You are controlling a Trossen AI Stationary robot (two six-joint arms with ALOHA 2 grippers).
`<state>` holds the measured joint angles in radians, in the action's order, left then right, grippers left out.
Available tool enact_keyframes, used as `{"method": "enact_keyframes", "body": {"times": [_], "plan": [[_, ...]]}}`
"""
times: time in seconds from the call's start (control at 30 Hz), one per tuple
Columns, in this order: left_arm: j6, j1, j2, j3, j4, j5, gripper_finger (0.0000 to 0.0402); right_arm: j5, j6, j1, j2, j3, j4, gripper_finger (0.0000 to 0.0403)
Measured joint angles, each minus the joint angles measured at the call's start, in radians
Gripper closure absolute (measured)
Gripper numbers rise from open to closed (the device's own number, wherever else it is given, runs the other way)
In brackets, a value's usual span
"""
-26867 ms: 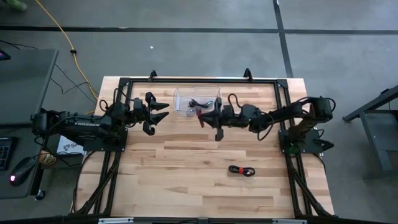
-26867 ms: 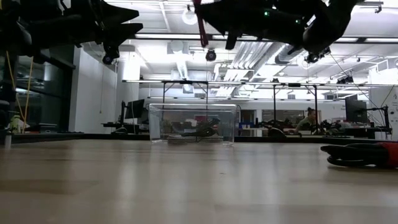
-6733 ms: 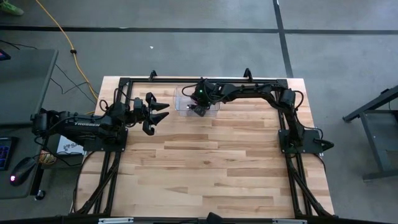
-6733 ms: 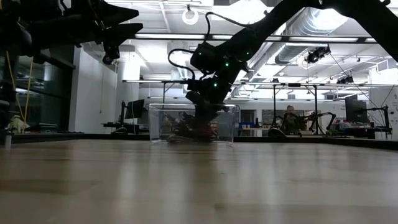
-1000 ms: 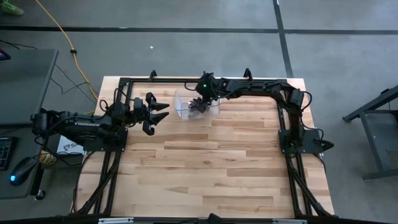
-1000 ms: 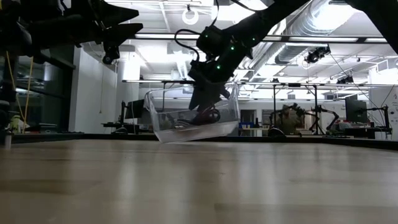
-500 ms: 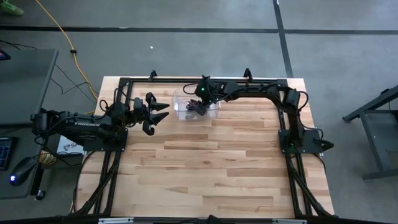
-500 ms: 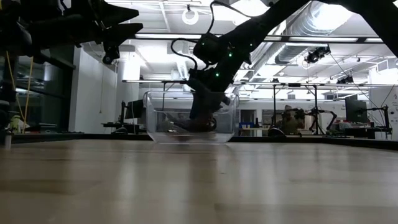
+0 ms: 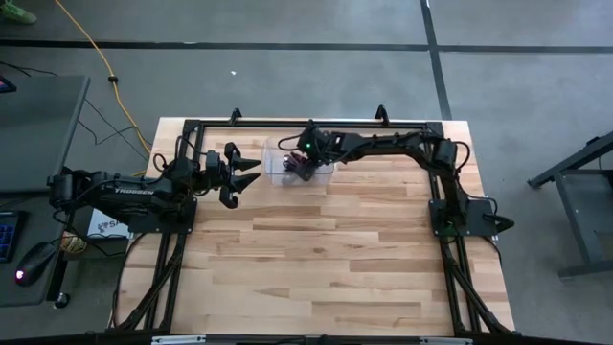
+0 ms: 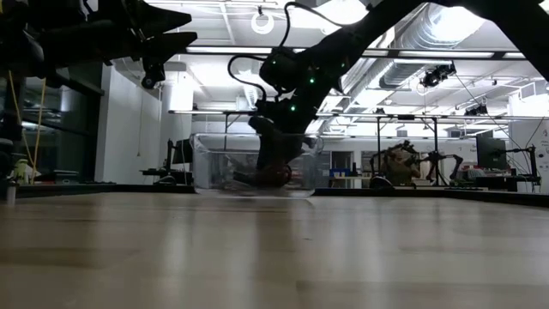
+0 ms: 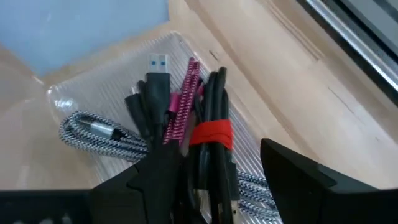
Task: Pick and place USB-C Cables
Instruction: Return to Home Position
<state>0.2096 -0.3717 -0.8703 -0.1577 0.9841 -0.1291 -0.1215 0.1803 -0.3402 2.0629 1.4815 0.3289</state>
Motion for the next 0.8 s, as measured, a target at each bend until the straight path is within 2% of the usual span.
{"method": "enact_keyframes", "body": {"times": [0.2, 0.53, 0.67, 0.8], "plan": [[0.0, 0.001, 0.0, 0.0, 0.0, -0.008, 0.0236, 0.003, 0.006, 0.007, 0.03, 0.0, -0.016, 0.0185], [0.0, 0.001, 0.0, 0.0, 0.0, -0.009, 0.0236, 0.02, 0.119, 0.012, 0.03, -0.001, -0.125, 0.0185], [-0.002, 0.0, 0.0, 0.0, -0.001, -0.009, 0.0236, 0.021, 0.106, 0.012, 0.03, -0.001, -0.124, 0.0185], [-0.057, 0.001, -0.002, 0.0, -0.094, 0.033, 0.0236, 0.021, 0.1, 0.013, 0.029, -0.001, -0.118, 0.0185]]}}
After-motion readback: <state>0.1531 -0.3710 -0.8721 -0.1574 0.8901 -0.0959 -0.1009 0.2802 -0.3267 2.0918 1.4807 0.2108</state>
